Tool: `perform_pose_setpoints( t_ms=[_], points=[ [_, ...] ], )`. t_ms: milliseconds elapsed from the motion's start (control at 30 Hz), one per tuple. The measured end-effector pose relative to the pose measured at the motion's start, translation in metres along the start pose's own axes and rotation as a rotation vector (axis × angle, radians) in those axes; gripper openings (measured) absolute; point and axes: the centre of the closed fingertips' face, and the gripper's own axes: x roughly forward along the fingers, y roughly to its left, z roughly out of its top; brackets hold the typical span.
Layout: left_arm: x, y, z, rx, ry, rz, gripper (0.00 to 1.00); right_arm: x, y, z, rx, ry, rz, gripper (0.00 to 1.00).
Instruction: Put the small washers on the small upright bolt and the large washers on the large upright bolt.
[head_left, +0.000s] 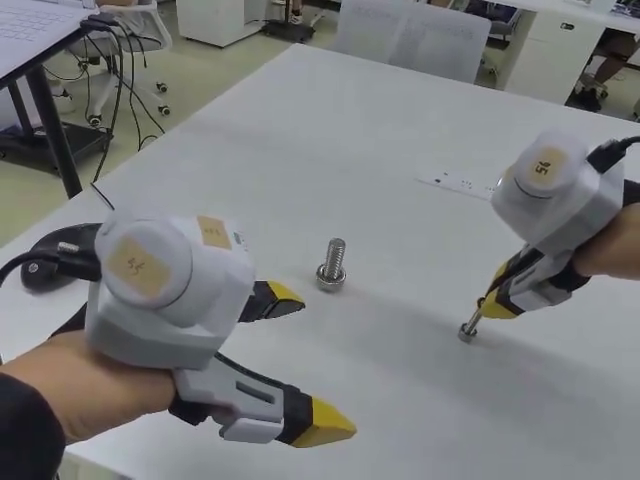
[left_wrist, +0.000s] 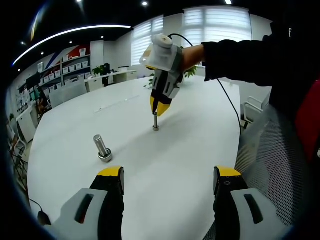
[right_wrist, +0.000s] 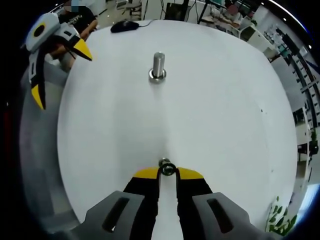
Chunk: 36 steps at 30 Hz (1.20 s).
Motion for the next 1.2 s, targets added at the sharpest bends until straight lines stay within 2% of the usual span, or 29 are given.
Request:
perform_pose_setpoints(
  t_ms=[267,767,1200],
  points=[
    [0.0,0.0,-0.001,-0.003,0.004,0.002,0.72,0.006,0.002,0.001,0.002,0.002,0.015,0.13],
    [-0.001,0.001,-0.003,-0.009,0.009,0.007,0.72,0.031,0.006,-0.007,0.005,0.035,0.051,0.13],
    [0.0,0.002,-0.004,-0.01,0.012,0.007,0.72,0.037,0.006,-0.009,0.004,0.039,0.058,0.14]
  ],
)
